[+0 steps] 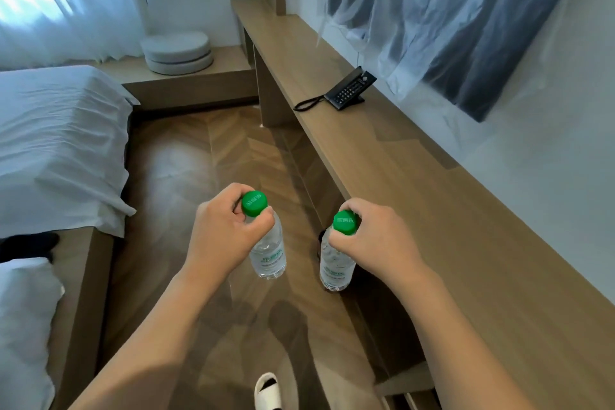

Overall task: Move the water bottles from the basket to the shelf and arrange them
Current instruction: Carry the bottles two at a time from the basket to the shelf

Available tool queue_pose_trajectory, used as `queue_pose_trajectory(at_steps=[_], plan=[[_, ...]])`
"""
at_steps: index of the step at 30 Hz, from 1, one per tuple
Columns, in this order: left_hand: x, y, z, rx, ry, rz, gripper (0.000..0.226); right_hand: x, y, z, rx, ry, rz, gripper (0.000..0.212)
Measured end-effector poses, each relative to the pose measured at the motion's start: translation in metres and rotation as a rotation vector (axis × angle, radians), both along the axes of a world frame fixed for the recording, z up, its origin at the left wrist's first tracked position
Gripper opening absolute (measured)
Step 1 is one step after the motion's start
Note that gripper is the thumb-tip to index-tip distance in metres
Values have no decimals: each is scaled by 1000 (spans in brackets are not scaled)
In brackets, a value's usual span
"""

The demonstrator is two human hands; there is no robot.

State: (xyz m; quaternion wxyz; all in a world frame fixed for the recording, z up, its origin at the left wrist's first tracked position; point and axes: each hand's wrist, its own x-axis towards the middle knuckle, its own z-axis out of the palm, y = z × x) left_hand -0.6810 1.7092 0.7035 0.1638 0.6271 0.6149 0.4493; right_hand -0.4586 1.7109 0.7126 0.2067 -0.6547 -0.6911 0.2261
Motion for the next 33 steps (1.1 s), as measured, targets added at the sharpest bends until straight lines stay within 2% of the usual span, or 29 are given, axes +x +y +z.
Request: queue_pose_trajectory(at_steps=[12,18,27,33], plan=[[-85,213,-4,-36,-117,18,19,-92,219,2,20,74,14,14],[-117,326,-11,7,-10,92,15,-127,344,-12,63,135,91,17],[-159,482,3,3,2,122,15,-168,505,1,61,139,152,16],[-200,588,-3,-11,-30,145,14,-205,608,-3,60,129,114,15]])
